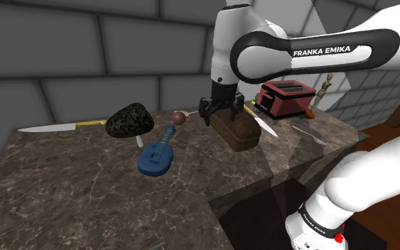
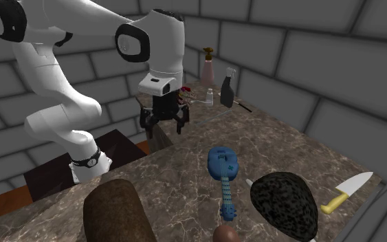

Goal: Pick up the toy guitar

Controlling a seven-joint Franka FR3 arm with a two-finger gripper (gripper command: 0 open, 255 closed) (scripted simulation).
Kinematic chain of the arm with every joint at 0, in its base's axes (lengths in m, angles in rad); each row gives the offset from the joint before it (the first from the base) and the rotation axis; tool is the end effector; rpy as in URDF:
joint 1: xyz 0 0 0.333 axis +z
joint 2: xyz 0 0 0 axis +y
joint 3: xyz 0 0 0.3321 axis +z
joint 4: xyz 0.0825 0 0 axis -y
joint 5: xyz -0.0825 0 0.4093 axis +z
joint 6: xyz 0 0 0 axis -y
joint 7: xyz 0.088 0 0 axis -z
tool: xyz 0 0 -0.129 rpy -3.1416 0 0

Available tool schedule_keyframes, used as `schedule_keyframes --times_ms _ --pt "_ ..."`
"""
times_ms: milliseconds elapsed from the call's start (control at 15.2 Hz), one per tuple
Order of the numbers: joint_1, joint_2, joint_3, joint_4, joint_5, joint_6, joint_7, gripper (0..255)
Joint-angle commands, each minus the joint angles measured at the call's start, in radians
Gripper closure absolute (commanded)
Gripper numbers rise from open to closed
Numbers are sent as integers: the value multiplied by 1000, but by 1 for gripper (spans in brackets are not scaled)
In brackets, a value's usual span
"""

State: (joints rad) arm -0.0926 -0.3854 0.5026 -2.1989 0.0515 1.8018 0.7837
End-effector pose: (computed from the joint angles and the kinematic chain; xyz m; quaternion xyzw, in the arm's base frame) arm 0.4170 0.2048 0.4997 0.9752 -0.2096 0.0137 0.0701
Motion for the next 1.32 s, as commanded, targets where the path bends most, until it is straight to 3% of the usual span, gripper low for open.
schedule_keyframes --times_ms 0,330,528,924,1122,1254 --pt "-17 73 42 33 -21 32 89 0" --pt "-48 303 132 157 -134 84 325 0" --pt "-38 454 156 253 -227 93 468 0" --pt "54 748 122 490 -393 62 702 0" --pt "115 884 82 633 -449 32 783 0" --pt "127 910 72 651 -459 37 796 0"
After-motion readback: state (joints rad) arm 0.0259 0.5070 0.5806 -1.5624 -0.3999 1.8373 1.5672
